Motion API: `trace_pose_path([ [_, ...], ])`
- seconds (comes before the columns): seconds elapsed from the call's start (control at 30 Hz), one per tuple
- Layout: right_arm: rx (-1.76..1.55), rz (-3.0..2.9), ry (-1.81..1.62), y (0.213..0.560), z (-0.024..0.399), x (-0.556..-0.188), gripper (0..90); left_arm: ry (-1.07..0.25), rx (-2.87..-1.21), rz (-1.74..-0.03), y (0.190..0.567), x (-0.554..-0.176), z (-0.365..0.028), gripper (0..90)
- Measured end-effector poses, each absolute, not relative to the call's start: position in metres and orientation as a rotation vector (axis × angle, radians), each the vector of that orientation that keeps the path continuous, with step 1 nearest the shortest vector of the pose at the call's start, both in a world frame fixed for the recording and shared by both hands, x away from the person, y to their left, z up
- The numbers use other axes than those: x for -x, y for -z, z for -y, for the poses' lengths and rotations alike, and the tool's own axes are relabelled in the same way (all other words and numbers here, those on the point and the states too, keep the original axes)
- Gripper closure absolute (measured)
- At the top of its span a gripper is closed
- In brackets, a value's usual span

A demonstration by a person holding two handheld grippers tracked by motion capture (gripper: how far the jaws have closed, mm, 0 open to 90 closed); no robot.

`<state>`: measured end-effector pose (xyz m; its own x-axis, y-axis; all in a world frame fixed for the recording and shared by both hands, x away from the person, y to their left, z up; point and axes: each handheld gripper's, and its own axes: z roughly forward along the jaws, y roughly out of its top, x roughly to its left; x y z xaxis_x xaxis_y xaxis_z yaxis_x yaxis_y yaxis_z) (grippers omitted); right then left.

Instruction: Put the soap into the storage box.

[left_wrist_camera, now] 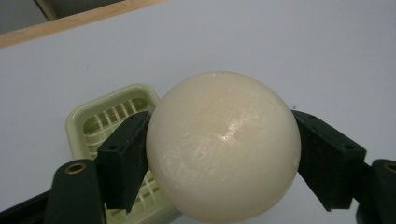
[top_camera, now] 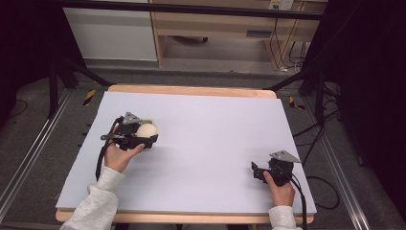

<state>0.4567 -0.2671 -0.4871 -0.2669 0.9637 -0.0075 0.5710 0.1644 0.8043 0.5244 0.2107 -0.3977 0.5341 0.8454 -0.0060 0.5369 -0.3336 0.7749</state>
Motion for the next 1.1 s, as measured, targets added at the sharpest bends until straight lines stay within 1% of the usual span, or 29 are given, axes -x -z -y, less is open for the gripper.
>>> trace_pose_path([
  [0.73,-1.447,-1.913,-0.957,0.487,0.267,-0.457,4.7,-0.535,-1.998,-1.194,0.404,-0.542,-0.228,24.0],
  [1.1,-1.447,-1.913,-0.958,0.487,0.267,-0.457,4.7,-0.533,-2.016,-1.234,0.417,-0.550,-0.233,24.1],
])
